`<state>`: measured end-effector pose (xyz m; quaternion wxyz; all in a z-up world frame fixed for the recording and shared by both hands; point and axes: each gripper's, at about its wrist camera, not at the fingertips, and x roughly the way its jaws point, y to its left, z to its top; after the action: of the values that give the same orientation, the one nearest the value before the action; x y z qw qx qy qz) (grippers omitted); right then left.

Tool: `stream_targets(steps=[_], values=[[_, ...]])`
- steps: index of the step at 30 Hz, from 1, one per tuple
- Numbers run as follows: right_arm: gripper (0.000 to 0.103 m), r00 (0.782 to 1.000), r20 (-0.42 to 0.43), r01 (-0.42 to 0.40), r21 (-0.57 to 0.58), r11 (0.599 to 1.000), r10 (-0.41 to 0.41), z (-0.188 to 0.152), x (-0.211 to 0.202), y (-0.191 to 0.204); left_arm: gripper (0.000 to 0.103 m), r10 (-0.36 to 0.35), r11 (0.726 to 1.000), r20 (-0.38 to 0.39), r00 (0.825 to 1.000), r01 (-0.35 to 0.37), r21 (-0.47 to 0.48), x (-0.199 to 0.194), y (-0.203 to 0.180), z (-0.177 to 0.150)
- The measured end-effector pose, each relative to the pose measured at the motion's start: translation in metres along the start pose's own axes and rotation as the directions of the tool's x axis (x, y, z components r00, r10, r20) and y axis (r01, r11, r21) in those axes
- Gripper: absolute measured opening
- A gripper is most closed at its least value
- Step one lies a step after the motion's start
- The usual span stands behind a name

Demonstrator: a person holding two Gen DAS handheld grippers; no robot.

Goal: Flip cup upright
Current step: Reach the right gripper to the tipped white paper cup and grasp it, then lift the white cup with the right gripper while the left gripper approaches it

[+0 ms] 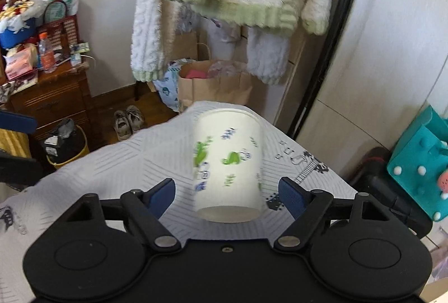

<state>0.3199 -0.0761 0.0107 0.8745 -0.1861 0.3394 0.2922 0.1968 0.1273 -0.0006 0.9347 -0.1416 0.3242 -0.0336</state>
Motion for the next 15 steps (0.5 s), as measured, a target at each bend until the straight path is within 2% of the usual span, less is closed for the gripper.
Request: stream_targets(steps=[1,2,3,7,12,15], values=[[0.082,1.000,-0.005,-0.005,0.001,1.000,0.005,-0.001,0.003,0.000,0.103,0.001,1.000,0.000,1.000,-0.001,-0.001,0.000,0.000,0.000],[0.064,1.000,-0.009,-0.008,0.004,1.000,0.008,-0.002,0.006,-0.001,0.103,0.001,1.000,-0.001,1.000,-0.001,-0.003,0.000,0.000,0.000],[0.062,1.000,-0.018,-0.013,0.011,1.000,0.013,-0.003,0.008,-0.001,0.103,-0.002,1.000,-0.001,1.000,0.002,-0.004,0.000,0.000,0.000],[0.061,1.000,0.026,-0.012,0.038,0.999,0.011,-0.007,0.000,-0.002,0.103,-0.006,1.000,-0.005,1.000,0.006,0.001,-0.001,-0.002,-0.001],[0.061,0.998,0.069,-0.014,0.027,1.000,0.012,-0.014,-0.034,0.006,0.103,-0.028,0.999,-0.013,1.000,0.028,0.019,-0.005,-0.009,-0.005],[0.061,0.997,0.082,-0.011,0.045,0.999,0.007,-0.027,-0.058,0.010,0.103,-0.020,0.998,0.031,0.999,0.018,0.056,-0.016,-0.017,-0.013]])
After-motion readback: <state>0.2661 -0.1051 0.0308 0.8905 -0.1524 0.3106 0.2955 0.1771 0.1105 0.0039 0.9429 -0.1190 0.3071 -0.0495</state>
